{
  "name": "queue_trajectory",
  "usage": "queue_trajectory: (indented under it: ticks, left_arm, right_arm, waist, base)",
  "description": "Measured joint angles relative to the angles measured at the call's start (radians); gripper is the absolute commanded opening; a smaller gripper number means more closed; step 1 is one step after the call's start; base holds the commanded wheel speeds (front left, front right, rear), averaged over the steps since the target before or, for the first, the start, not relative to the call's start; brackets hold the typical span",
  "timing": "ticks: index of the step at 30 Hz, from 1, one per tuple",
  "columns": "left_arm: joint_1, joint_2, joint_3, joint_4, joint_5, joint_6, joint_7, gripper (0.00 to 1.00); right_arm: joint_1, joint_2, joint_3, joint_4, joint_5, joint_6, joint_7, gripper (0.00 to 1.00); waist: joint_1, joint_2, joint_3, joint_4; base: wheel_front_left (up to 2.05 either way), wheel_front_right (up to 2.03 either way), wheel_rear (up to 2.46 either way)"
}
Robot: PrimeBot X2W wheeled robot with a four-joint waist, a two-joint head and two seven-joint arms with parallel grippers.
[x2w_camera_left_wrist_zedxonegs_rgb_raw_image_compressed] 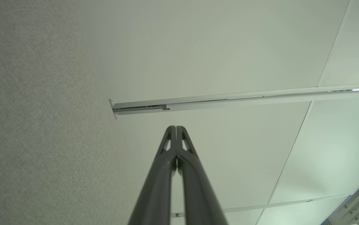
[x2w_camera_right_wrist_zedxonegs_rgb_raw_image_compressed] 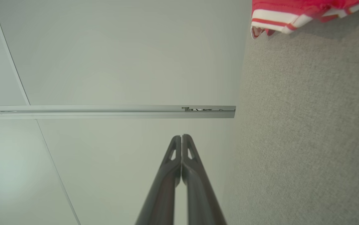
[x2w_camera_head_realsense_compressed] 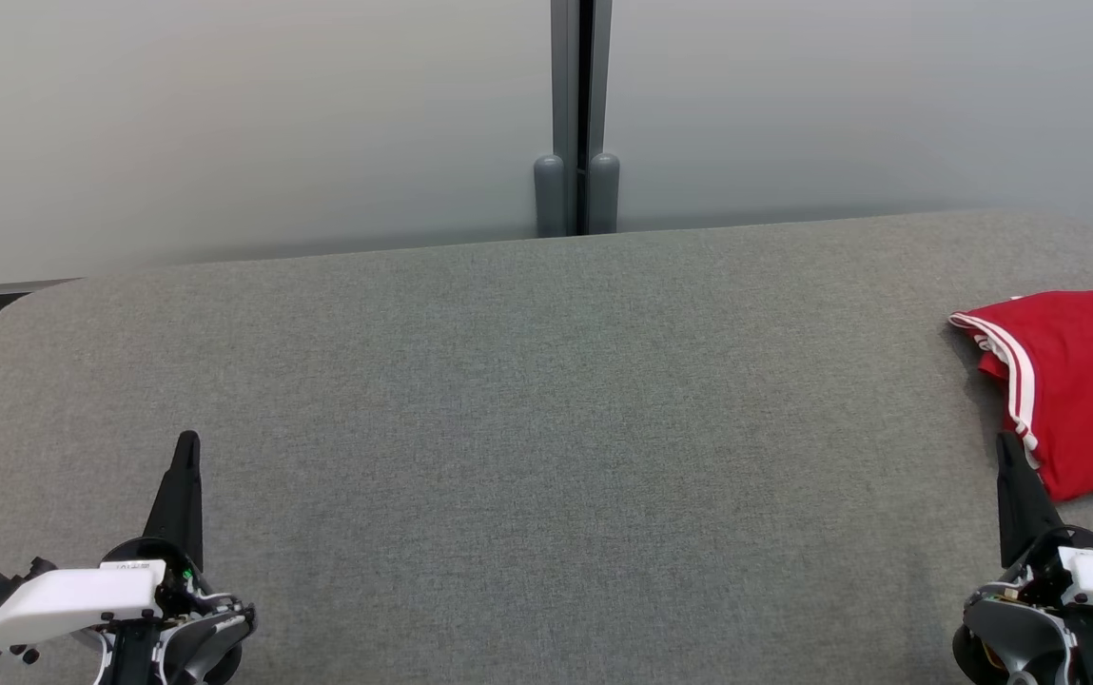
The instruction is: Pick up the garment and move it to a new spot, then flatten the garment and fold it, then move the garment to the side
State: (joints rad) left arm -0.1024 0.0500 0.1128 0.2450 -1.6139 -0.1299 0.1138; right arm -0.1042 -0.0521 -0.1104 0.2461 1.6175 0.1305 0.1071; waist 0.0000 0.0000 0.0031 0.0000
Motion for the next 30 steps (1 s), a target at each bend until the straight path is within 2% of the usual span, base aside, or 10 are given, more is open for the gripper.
queue_trajectory:
  ticks: [30]
  left_arm:
    - [0.0, 0.0, 0.001, 0.0, 0.0, 0.0, 0.0, 0.0]
  right_arm:
    - [0.0, 0.001, -0.002, 0.0, 0.0, 0.0, 0.003, 0.0]
  waist:
    - [0.0, 0.0, 0.0, 0.0]
  base:
    - [0.0, 0.0, 0.0]
